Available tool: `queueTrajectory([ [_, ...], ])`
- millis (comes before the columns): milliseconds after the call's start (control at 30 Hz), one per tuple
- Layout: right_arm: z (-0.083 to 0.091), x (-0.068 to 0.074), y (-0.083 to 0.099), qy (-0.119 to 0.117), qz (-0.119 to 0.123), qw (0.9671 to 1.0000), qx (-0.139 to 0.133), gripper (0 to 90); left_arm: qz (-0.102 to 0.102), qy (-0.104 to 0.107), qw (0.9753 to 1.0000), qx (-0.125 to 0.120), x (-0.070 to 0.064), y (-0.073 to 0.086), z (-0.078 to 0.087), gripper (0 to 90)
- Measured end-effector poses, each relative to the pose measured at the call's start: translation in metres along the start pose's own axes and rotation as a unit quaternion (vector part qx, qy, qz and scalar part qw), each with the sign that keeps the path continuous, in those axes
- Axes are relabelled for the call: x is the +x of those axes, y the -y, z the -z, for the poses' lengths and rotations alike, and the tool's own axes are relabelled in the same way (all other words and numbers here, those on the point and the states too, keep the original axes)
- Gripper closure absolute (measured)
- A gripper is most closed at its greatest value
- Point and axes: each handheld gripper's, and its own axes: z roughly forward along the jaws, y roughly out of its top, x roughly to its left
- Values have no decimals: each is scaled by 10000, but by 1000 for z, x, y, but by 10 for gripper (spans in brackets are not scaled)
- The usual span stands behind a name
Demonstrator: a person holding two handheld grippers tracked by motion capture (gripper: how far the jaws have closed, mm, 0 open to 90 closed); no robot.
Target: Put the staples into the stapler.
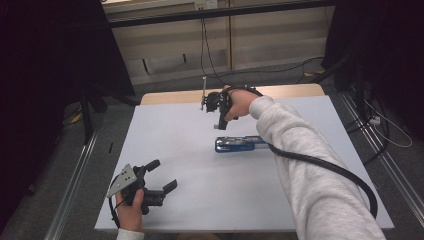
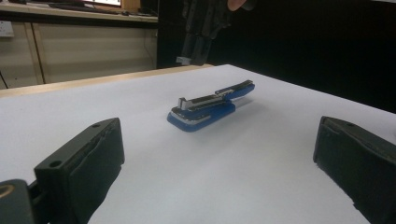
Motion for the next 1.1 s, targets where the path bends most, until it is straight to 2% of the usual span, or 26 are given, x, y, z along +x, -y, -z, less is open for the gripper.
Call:
queueTrajectory([
  [33,0,-1,0,-37,16,10000,-49,784,-58,-1,10000,22,1,0,0,19],
  [200,0,0,-1,-38,-2,10000,-11,784,-37,5,10000,33,0,0,1,19],
  [300,-2,0,-1,-59,19,9999,-108,784,-30,8,10000,29,0,0,1,19],
  [333,-1,0,-1,-42,12,10000,-21,784,-35,-1,10000,25,0,0,1,20],
  [533,-5,0,-1,-48,27,10000,-73,784,-30,6,10000,29,0,0,1,19],
  [700,-7,1,-1,-46,26,10000,11,784,-71,-5,10000,30,0,0,1,19],
  [767,-10,1,-1,-71,21,10000,-67,784,-66,-1,10000,37,0,0,1,19],
  [800,-9,0,-1,-53,47,10000,15,784,-66,-1,10000,37,0,0,1,20],
  [867,-9,0,0,-61,14,10000,9,784,-67,0,10000,37,0,0,1,19],
  [1100,-12,0,2,-70,-19,9999,-100,784,-36,7,10000,30,0,0,0,19],
])
